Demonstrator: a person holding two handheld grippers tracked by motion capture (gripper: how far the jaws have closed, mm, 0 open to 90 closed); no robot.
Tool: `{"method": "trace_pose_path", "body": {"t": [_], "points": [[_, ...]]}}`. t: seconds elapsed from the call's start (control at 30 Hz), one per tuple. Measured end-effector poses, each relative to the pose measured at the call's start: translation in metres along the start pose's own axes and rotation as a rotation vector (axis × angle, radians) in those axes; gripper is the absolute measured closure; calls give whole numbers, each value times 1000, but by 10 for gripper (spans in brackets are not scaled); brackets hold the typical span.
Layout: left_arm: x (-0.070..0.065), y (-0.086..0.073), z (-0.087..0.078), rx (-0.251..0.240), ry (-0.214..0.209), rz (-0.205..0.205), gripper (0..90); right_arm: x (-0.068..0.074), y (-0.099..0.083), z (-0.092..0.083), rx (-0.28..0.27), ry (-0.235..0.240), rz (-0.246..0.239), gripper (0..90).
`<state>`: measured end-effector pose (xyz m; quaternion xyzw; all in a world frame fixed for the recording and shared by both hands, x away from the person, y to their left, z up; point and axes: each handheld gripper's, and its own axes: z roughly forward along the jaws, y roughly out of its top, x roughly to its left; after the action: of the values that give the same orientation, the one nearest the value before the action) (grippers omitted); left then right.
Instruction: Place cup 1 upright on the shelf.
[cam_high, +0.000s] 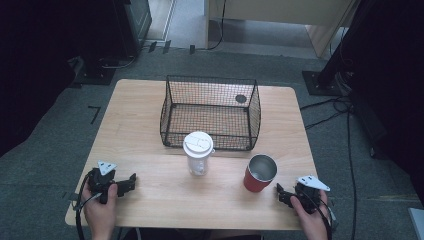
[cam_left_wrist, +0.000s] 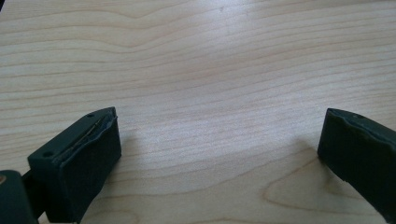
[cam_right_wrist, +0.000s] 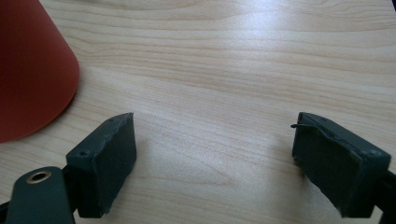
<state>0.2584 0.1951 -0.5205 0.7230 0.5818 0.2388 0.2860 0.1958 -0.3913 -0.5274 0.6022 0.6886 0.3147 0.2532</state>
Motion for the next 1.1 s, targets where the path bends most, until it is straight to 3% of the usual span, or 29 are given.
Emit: {"method": "trace_pose_path", "body": {"t": [0.13,0.27,0.37,0.47,1.1], "points": [[0,0,0,0,0,0,0,1,-1,-2,-2,-10,2,137],[0,0,0,0,1,0,0,7,0,-9,6,-36,-63,76],[0,0,0,0,1,0,0,10,4,-17,-5,38,-59,27],[0,0,0,0,1,0,0,14,8,-24,-21,83,-70,5],[0,0,0,0,1,0,0,46,29,-41,-89,177,-133,0]]}}
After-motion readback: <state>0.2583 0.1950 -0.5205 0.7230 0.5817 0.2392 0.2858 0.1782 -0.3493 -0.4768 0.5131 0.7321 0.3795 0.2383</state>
